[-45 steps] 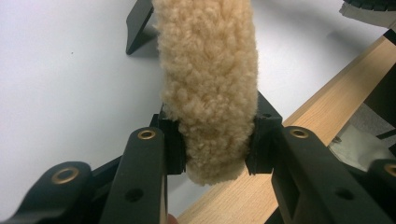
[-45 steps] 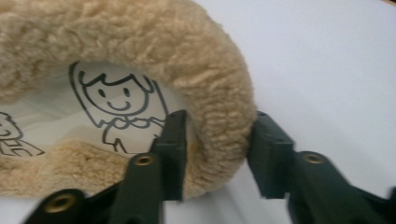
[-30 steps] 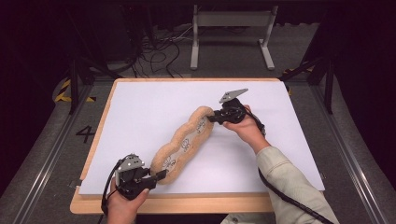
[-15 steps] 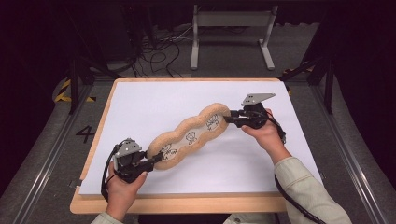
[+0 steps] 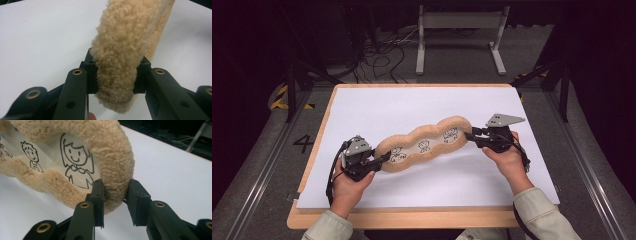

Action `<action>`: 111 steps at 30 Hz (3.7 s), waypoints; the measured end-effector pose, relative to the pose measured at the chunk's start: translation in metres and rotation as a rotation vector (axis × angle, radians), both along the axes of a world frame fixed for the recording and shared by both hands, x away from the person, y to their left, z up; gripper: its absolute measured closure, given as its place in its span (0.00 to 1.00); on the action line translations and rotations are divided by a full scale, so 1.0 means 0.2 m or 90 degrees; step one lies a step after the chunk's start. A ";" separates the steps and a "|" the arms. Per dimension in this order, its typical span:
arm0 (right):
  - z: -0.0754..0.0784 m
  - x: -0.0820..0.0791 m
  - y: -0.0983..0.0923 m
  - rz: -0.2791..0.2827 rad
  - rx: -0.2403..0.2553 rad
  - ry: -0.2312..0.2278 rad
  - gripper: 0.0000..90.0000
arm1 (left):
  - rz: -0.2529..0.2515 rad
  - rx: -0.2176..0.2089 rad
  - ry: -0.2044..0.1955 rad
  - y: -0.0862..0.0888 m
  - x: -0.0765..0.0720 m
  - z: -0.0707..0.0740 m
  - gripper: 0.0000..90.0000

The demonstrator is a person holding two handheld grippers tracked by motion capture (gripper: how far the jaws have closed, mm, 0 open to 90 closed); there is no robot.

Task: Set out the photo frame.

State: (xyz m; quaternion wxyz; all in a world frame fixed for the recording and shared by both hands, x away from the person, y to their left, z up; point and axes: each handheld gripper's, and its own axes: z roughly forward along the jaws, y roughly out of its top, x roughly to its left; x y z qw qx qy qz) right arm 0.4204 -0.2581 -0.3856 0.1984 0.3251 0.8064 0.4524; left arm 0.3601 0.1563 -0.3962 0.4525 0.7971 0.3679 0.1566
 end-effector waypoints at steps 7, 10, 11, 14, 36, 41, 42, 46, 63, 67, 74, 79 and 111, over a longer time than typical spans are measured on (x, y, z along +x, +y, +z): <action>-0.05 -0.08 -0.06 -0.036 0.019 -0.005 0.77 | -0.068 0.023 -0.020 -0.02 0.10 0.00 0.73; -0.06 -0.12 -0.07 -0.048 0.023 -0.010 0.77 | -0.077 0.019 -0.021 -0.02 0.12 -0.01 0.73; -0.06 -0.12 -0.07 -0.048 0.023 -0.010 0.77 | -0.082 0.016 -0.021 -0.02 0.13 -0.01 0.73; -0.07 -0.16 -0.08 -0.063 0.021 -0.008 0.77 | -0.090 0.009 -0.015 -0.03 0.17 -0.03 0.71; -0.19 -0.26 -0.13 -0.083 0.009 0.041 0.77 | -0.131 -0.016 0.057 -0.07 0.36 -0.13 0.64; -0.20 -0.28 -0.14 -0.078 0.008 0.052 0.77 | -0.130 -0.032 0.072 -0.07 0.36 -0.13 0.63; -0.20 -0.28 -0.14 -0.076 0.009 0.053 0.78 | -0.129 -0.033 0.070 -0.07 0.36 -0.13 0.63; -0.20 -0.28 -0.15 -0.072 0.013 0.058 0.77 | -0.119 -0.028 0.068 -0.09 0.35 -0.13 0.61; -0.10 -0.26 -0.17 -0.057 0.034 0.023 0.45 | -0.028 -0.044 -0.018 0.05 0.16 -0.05 0.32; -0.05 -0.27 -0.19 -0.047 0.037 0.015 0.42 | -0.013 -0.040 -0.005 0.10 0.09 -0.04 0.32; -0.03 -0.28 -0.26 -0.030 0.045 0.014 0.37 | 0.026 -0.049 -0.017 0.21 -0.01 -0.04 0.28; -0.03 -0.28 -0.31 -0.024 0.058 0.021 0.27 | 0.044 -0.058 -0.013 0.29 -0.06 -0.04 0.27; -0.22 -0.28 -0.52 -0.010 0.006 0.012 0.12 | 0.081 -0.035 0.026 0.50 -0.04 -0.20 0.12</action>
